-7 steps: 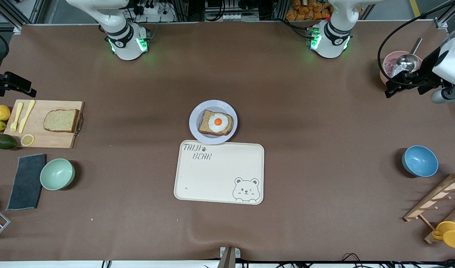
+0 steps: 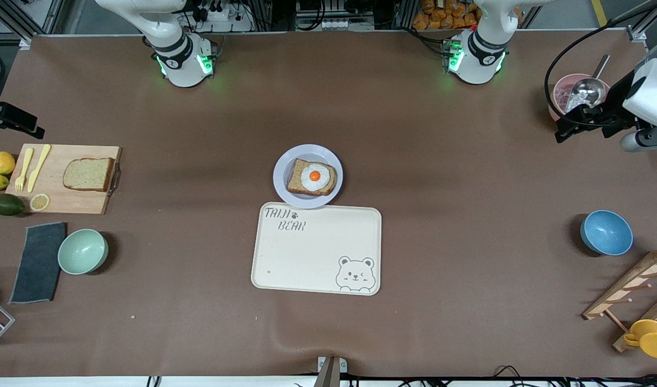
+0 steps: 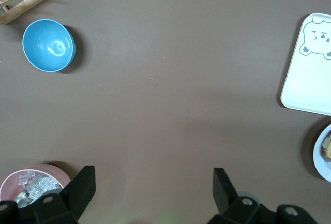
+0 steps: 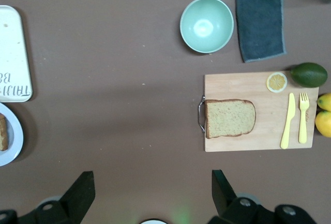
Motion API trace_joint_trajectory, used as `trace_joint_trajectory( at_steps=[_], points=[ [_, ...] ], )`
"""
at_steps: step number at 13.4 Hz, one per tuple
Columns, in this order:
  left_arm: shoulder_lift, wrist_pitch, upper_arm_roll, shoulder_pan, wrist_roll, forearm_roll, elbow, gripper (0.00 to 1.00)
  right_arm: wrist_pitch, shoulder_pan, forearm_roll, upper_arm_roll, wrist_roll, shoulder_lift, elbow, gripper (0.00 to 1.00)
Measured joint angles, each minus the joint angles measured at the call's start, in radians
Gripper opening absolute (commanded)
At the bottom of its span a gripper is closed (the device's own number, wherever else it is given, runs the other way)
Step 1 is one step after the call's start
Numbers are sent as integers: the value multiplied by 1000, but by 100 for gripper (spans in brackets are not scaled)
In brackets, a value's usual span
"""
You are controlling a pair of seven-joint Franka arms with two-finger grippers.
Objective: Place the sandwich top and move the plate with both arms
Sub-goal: 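Move the right gripper toward the bread slice on the cutting board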
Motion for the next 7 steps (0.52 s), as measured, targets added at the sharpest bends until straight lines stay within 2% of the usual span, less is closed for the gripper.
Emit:
trace_joint_trajectory(
  at_steps=[3,7],
  points=[
    [18,3,2,3,0,0,1,100,3,-99,2,-3,-30,57,-3,100],
    [58,11,0,2,0,0,5,100,79,-262,62,-8,-263,209,-3,100]
  ],
)
